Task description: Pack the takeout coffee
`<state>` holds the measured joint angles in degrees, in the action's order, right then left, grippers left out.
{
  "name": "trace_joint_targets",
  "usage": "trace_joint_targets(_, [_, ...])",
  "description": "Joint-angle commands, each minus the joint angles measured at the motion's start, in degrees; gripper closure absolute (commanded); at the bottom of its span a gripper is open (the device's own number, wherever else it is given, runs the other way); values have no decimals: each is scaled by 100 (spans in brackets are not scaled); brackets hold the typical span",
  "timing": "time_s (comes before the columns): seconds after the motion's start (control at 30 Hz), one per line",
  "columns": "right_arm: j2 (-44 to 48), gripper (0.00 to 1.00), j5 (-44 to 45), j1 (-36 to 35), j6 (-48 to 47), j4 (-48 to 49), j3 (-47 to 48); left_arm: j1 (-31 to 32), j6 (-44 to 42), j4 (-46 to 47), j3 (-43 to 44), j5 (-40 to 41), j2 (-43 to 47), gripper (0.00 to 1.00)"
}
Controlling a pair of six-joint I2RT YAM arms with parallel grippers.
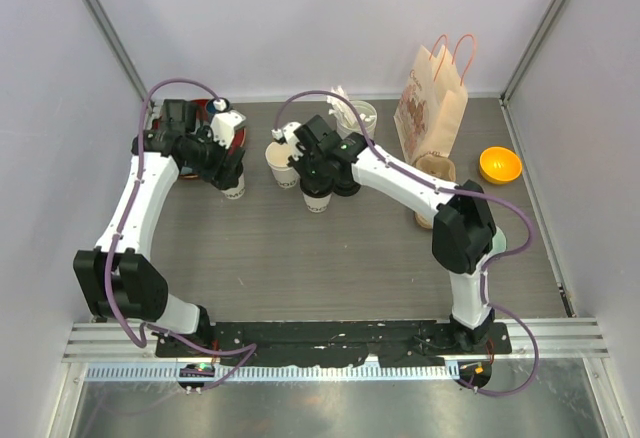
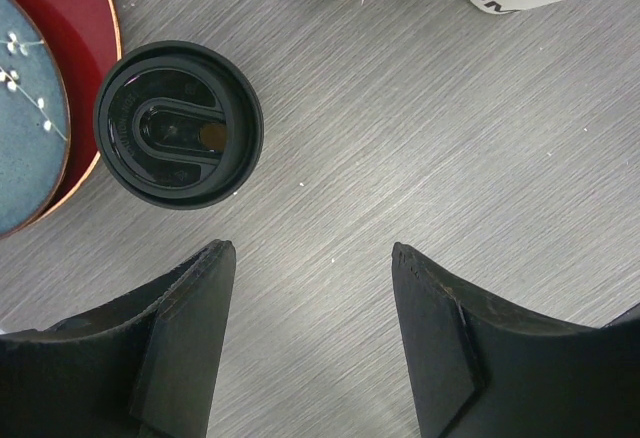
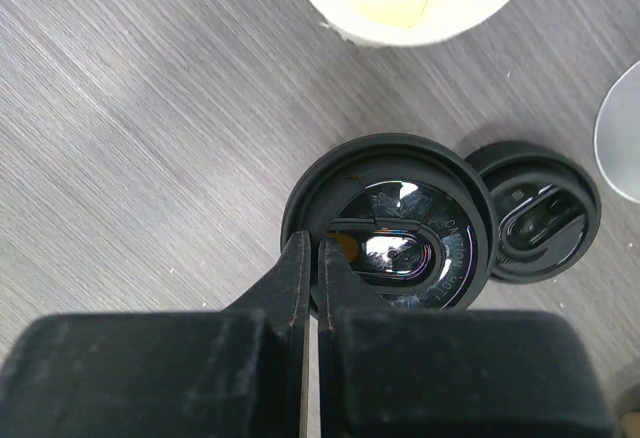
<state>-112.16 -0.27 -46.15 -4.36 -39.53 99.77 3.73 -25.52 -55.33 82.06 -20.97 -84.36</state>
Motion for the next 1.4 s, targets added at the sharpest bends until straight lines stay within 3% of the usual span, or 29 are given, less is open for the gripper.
trace_joint_targets(0.0, [-174,99,-245,176,-364,-37,569,-39,3,-13,-32,5,262,32])
trace_joint_targets(0.27, [-535,99,-544,493,-487,103,983,-39,-32,-4,-41,32,227,32])
trace_joint_targets(0.37, [-693,93,-474,502,-522,-2,1115,-47,-58,-4,-59,49,218,32])
trace_joint_targets(0.4, [-711,84,-465,502,-531,-28,1133,-39,-50,-13,-59,49,218,32])
trace_joint_targets(0.47, [-711,78,-465,502,-531,-37,1115,-47,-67,-22,-68,41,209,32])
trace_joint_targets(0.5, [-693,68,-465,511,-522,-37,1124,-39,-76,-30,-76,41,209,32])
trace_joint_targets(0.63, [-536,49,-456,502,-487,-46,1177,-39,-102,-57,-59,41,192,31])
trace_joint_targets(0.87, [342,29,-622,686,-417,-204,1730,-39,-137,-136,3,-30,156,31])
trace_joint_targets(0.97, [852,22,-702,949,-338,-204,1941,-39,-120,-171,29,-74,130,30])
trace_joint_targets(1.07, [1292,17,-115,1414,-223,-204,1985,-39,-102,-162,47,-109,121,30])
trace_joint_targets(1.17, [1486,16,615,2222,-39,-213,1915,-47,-102,-171,38,-162,139,30])
trace_joint_targets(1.37, [1268,16,687,3593,32,-213,1941,-39,-164,-188,20,-153,121,30])
